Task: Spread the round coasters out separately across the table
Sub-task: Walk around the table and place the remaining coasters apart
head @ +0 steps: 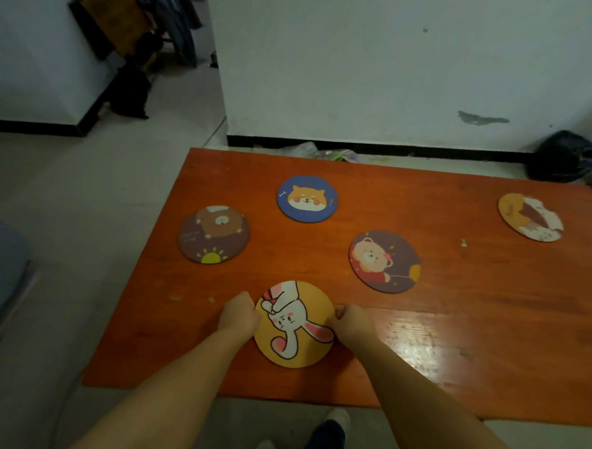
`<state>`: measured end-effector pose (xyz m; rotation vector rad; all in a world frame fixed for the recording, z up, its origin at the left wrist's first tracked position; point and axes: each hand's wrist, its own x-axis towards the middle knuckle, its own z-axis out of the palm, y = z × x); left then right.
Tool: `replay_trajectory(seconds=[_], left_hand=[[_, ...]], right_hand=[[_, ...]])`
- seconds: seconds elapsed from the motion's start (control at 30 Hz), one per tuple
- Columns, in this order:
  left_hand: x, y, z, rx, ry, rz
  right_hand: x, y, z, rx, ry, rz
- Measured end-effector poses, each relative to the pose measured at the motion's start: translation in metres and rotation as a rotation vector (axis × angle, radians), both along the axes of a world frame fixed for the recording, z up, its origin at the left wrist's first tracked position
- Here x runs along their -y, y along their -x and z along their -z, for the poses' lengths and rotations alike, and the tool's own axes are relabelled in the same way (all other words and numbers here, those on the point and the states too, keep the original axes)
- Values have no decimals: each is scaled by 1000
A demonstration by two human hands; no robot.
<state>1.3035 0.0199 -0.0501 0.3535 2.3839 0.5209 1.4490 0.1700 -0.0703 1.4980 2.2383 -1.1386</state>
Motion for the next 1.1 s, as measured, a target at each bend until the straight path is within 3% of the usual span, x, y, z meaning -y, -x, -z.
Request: replay_trajectory(seconds=[0.37,0.57,0.87,1.1], left_hand=[[-113,1,-11,103,-191,151],[-205,-24,-1,63,-173,12],[-245,-42,5,69,-79,-201],[-241,-80,-3,153,-287,-343]], right_hand=[[-132,-19,-31,9,-215,123],[-211,-33,-22,7,-127,248],[-236,-31,-13,20,-3,41],[-226,-70,-27,-144,-4,117]])
